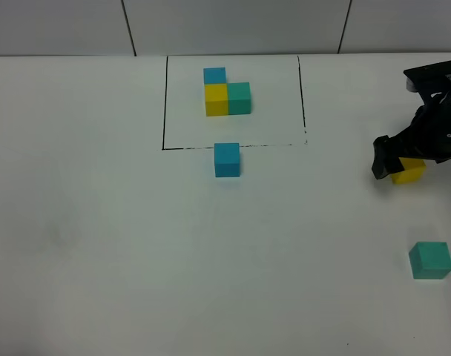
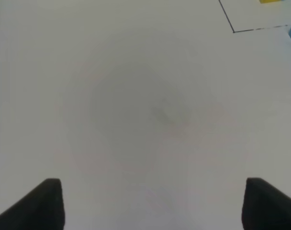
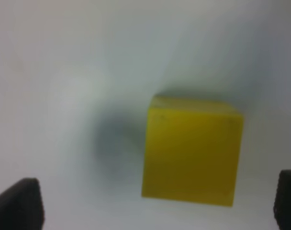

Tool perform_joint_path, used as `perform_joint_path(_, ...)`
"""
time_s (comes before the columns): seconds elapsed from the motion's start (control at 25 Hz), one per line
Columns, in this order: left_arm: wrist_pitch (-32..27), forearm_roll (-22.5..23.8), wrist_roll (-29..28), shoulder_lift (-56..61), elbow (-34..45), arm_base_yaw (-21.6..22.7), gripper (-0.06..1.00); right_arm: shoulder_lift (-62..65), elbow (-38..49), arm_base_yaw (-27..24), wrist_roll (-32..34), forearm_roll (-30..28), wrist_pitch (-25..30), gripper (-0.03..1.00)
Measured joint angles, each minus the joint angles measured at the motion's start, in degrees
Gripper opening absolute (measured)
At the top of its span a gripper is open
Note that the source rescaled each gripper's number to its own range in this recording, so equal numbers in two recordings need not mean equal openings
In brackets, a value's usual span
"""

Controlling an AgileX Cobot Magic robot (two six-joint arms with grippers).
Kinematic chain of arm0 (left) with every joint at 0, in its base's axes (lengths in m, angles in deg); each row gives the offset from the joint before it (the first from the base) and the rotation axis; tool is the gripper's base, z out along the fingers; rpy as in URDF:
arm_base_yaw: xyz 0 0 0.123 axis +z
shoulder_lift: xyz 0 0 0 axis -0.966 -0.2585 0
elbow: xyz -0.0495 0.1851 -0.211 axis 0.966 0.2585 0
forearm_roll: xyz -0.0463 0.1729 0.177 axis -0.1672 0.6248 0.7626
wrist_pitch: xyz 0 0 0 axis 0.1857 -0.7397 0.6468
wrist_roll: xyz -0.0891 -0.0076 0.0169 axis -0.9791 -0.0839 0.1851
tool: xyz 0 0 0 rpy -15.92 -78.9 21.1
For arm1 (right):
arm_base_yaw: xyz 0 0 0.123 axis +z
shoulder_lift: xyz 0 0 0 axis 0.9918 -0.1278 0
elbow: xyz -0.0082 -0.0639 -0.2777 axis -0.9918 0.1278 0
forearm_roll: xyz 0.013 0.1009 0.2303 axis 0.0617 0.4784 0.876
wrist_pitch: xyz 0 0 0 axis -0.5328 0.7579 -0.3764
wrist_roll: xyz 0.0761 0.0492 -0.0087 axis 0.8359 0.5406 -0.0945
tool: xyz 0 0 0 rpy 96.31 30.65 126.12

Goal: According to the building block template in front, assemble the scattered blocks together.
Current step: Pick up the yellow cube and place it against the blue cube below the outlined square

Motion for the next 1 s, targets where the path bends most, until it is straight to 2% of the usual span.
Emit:
perform_joint_path(0.2,0.00,0.00,0.00,0.00,0.00,0.00,0.87,-2.22,-0.04,0.00,0.00,-0.24,-1.86,0.90)
perform_joint_path(0.36,0.00,0.00,-0.07,0.00,0.00,0.00,0.87,-3.64,-0.10,0.00,0.00,-0.52,-2.50,0.76)
perform_joint_path(0.48,0.00,0.00,-0.02,0.00,0.00,0.00,0.87,-3.92,-0.10,0.00,0.06,-0.52,-2.90,0.56)
perform_joint_path(0.56,0.00,0.00,-0.02,0.00,0.00,0.00,0.87,-3.92,-0.10,0.00,0.25,-0.52,-3.03,0.34)
perform_joint_path(0.64,0.00,0.00,-0.02,0.00,0.00,0.00,0.87,-3.92,-0.10,0.00,1.01,-0.65,-3.08,0.07)
perform_joint_path(0.68,0.00,0.00,-0.02,0.00,0.00,0.00,0.87,-3.92,-0.16,0.00,1.62,-0.79,-2.93,0.01)
perform_joint_path(0.88,0.00,0.00,-0.02,0.00,0.00,0.00,0.87,-3.45,-2.34,0.83,7.98,-3.93,0.47,0.01)
perform_joint_path(1.0,0.00,0.00,-0.02,0.00,0.00,0.00,0.87,-0.43,-2.76,4.27,16.40,-7.83,2.93,0.01)
